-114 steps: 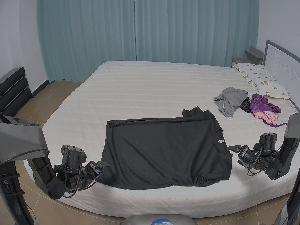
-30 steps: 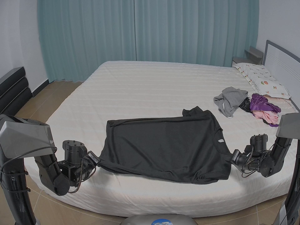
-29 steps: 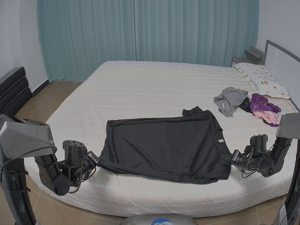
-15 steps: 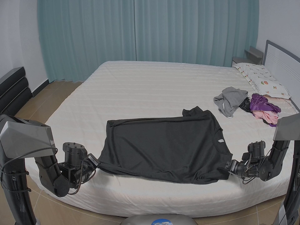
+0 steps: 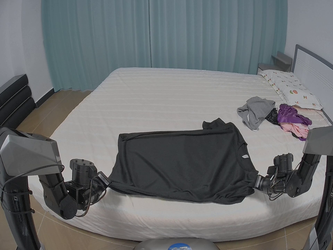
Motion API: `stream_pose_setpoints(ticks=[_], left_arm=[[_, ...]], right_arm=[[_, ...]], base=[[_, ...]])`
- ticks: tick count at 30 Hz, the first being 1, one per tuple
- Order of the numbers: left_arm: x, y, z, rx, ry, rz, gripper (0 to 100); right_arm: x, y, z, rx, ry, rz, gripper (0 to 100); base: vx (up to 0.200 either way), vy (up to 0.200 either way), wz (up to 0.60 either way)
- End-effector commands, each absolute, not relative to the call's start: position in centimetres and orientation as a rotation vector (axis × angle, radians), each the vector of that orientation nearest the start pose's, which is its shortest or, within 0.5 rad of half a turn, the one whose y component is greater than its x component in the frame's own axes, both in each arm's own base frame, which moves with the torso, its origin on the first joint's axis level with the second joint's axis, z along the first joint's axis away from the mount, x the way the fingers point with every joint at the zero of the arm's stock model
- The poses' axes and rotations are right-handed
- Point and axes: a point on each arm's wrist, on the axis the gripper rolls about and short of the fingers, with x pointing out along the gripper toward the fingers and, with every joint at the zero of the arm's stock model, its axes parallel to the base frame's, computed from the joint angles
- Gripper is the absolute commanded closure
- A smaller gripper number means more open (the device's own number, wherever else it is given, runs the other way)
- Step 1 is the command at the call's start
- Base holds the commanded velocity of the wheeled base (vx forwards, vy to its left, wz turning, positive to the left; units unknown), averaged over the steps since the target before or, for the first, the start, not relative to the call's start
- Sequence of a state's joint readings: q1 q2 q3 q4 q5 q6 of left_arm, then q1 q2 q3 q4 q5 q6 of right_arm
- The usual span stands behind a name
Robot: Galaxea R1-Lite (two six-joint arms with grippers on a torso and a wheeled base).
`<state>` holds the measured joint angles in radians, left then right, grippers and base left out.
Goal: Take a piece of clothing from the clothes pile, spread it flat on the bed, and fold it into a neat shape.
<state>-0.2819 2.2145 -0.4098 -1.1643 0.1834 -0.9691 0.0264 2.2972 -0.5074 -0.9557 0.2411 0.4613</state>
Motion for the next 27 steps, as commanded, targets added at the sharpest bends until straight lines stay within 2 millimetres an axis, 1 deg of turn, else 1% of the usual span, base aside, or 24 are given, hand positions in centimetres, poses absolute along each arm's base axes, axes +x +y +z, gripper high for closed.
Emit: stream_pose_setpoints(ticks=[1, 4, 8, 11, 15, 16, 17, 18, 19, 21, 22, 23, 25, 27], left_arm=[[28.9, -7.9, -0.7, -0.792, 0.595, 0.204, 100], [29.9, -7.8, -0.3, -0.805, 0.560, 0.200, 100], [31.0, -6.9, 0.2, -0.821, 0.518, 0.218, 100], [31.6, -6.2, 0.4, -0.831, 0.493, 0.234, 100], [32.1, -6.0, -0.1, -0.828, 0.495, 0.244, 100], [32.1, -6.0, -0.1, -0.828, 0.495, 0.244, 100], [32.1, -6.1, -0.6, -0.819, 0.511, 0.246, 100], [32.1, -6.2, -1.0, -0.814, 0.519, 0.248, 100], [32.2, -6.2, -1.0, -0.814, 0.520, 0.248, 100], [32.4, -6.2, -1.8, -0.812, 0.531, 0.254, 100], [32.4, -6.2, -1.8, -0.812, 0.532, 0.255, 100], [32.4, -6.2, -2.2, -0.810, 0.538, 0.258, 100], [32.4, -6.2, -2.3, -0.808, 0.540, 0.260, 100], [32.4, -6.2, -2.5, -0.808, 0.545, 0.263, 100]], right_arm=[[31.3, 1.3, -1.4, 0.566, 0.794, 0.066, 100], [32.4, 1.4, -0.3, 0.596, 0.736, 0.073, 100], [34.4, 1.4, 0.9, 0.608, 0.680, 0.073, 100], [36.2, 1.4, 1.5, 0.656, 0.695, 0.053, 100], [38.7, 1.5, 1.7, 0.691, 0.724, 0.031, 100], [38.7, 1.5, 1.7, 0.691, 0.724, 0.031, 100], [39.9, 1.6, 1.6, 0.703, 0.728, 0.028, 100], [40.4, 1.7, 1.3, 0.702, 0.734, 0.025, 100], [40.6, 1.7, 1.3, 0.702, 0.736, 0.025, 100], [41.8, 2.0, 0.6, 0.699, 0.743, 0.025, 100], [41.9, 2.0, 0.6, 0.699, 0.741, 0.026, 100], [42.7, 2.1, 0.1, 0.699, 0.740, 0.028, 100], [43.2, 2.1, -0.2, 0.698, 0.737, 0.027, 100], [44.0, 2.1, -1.2, 0.692, 0.745, 0.020, 100]], base=[[0.000, 0.000, 0.00], [0.000, 0.000, 0.00], [0.000, 0.000, 0.00], [0.000, 0.000, 0.00], [0.000, 0.000, 0.00], [0.000, 0.000, 0.00], [0.000, 0.000, 0.00], [0.000, 0.000, 0.00], [0.000, 0.000, 0.00], [0.000, 0.000, 0.00], [0.000, 0.000, 0.00], [0.000, 0.000, 0.00], [0.000, 0.000, 0.00], [0.000, 0.000, 0.00]])
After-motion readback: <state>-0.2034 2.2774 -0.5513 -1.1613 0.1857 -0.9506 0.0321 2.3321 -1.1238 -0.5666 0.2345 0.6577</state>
